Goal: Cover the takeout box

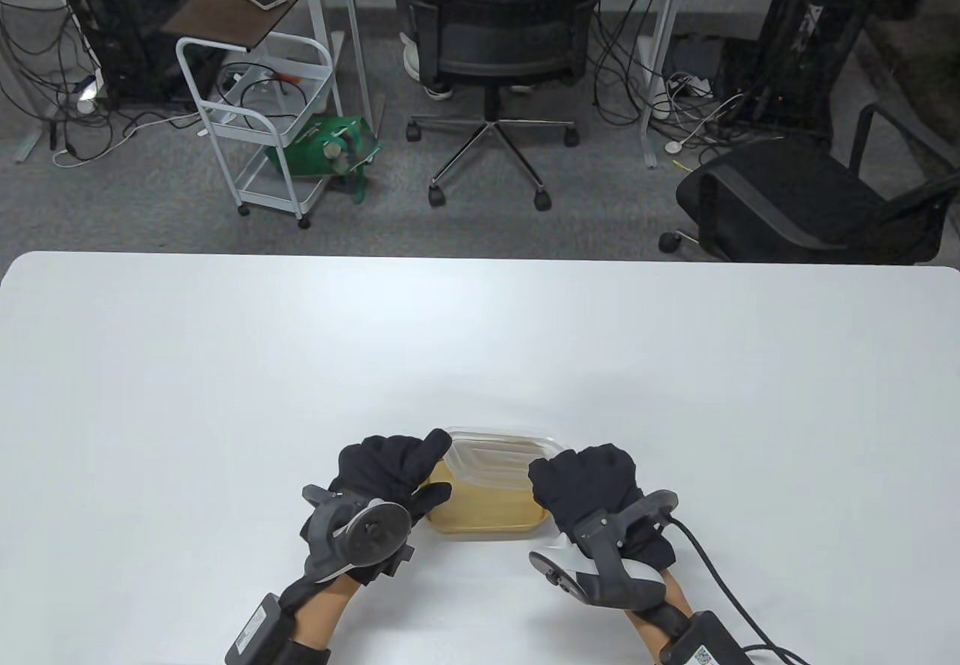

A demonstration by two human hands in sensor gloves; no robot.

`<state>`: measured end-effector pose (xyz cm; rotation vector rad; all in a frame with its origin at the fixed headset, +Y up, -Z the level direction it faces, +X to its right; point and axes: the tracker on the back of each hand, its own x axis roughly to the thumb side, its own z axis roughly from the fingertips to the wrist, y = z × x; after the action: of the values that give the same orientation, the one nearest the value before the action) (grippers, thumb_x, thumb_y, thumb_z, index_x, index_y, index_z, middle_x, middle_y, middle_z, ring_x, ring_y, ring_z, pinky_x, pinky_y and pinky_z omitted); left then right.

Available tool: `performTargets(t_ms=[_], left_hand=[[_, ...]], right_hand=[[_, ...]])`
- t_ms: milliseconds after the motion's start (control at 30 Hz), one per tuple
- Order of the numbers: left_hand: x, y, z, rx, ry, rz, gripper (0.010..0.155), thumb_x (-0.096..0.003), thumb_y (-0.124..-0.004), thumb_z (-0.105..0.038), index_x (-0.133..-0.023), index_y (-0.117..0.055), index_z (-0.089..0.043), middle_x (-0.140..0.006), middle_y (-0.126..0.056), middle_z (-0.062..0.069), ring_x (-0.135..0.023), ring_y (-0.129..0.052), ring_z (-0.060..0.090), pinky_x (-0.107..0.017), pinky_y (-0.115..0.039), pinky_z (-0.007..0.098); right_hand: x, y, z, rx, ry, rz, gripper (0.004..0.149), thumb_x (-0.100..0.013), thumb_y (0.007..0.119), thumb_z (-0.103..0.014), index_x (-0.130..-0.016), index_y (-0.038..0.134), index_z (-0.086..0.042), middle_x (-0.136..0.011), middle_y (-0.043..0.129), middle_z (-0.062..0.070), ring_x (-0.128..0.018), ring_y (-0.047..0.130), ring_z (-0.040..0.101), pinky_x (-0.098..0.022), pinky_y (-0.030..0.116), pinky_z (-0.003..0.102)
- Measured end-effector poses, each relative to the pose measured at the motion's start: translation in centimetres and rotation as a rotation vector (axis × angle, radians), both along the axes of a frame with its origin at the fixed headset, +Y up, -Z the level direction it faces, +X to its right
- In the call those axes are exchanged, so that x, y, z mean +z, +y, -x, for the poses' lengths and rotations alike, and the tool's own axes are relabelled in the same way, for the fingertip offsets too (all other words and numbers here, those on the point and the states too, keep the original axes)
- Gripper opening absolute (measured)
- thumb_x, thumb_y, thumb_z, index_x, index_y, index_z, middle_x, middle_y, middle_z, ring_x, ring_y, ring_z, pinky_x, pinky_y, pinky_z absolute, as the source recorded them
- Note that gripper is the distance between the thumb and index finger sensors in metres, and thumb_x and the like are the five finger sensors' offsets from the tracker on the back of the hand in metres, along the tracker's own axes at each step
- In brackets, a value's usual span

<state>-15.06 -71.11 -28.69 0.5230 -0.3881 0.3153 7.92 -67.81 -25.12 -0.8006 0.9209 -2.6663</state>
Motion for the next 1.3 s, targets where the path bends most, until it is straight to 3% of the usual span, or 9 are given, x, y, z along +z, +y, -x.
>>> performTargets(t_ms=[200,533,700,933,1200,1300], left_hand=[[0.0,0.3,0.5,0.012,0.014,-0.06,0.047,-0.0275,-0.093,-0.043,-0.073,-0.084,-0.038,-0.058,-0.086,-0.009,-0.045,-0.081,0.023,-0.043,-0.07,0.05],[0.7,1.3,1.1,0.056,-0.017,-0.165,0.042,-0.0236,-0.096,-0.042,-0.065,-0.091,-0.036,-0.047,-0.09,-0.01,-0.038,-0.084,0.021,-0.039,-0.074,0.048],[0.8,1.9,2.4,0.101,0.0,-0.171,0.041,-0.0236,-0.096,-0.043,-0.064,-0.091,-0.037,-0.047,-0.09,-0.01,-0.038,-0.084,0.021,-0.039,-0.074,0.048],[0.2,2.2,4.7,0.213,0.03,-0.109,0.042,-0.0245,-0.095,-0.042,-0.065,-0.092,-0.035,-0.047,-0.091,-0.009,-0.038,-0.084,0.022,-0.039,-0.073,0.049],[-0.6,1.6,5.3,0.266,0.01,0.0,0.042,-0.0283,-0.09,-0.044,-0.068,-0.092,-0.033,-0.049,-0.09,-0.007,-0.038,-0.083,0.024,-0.038,-0.072,0.05],[-1.1,1.2,5.3,0.302,-0.008,0.059,0.043,-0.0301,-0.087,-0.045,-0.07,-0.091,-0.03,-0.048,-0.089,-0.006,-0.037,-0.082,0.024,-0.037,-0.071,0.05]], right_hand=[[0.5,-0.3,0.9,0.014,0.039,-0.014,0.039,-0.038,0.076,-0.037,-0.074,0.086,-0.024,-0.053,0.082,-0.005,-0.042,0.078,0.024,-0.051,0.066,0.054],[0.6,0.3,0.3,-0.063,0.05,-0.052,0.039,-0.037,0.079,-0.041,-0.072,0.086,-0.026,-0.052,0.084,-0.007,-0.042,0.08,0.024,-0.05,0.067,0.054],[0.1,0.7,-2.3,-0.197,0.012,-0.051,0.055,-0.039,0.073,-0.048,-0.09,0.074,-0.026,-0.071,0.083,-0.006,-0.056,0.081,0.027,-0.055,0.065,0.056],[-2.0,-0.6,-6.8,-0.405,-0.12,0.082,0.064,-0.041,0.069,-0.051,-0.098,0.065,-0.022,-0.091,0.081,0.0,-0.074,0.083,0.034,-0.058,0.066,0.059],[-4.1,-3.7,-7.1,-0.367,-0.192,0.32,0.067,-0.042,0.066,-0.054,-0.101,0.06,-0.022,-0.105,0.071,0.004,-0.089,0.075,0.041,-0.062,0.063,0.061],[-4.4,-4.3,-6.6,-0.296,-0.206,0.34,0.068,-0.042,0.065,-0.055,-0.101,0.058,-0.023,-0.107,0.067,0.004,-0.094,0.07,0.043,-0.063,0.061,0.062]])
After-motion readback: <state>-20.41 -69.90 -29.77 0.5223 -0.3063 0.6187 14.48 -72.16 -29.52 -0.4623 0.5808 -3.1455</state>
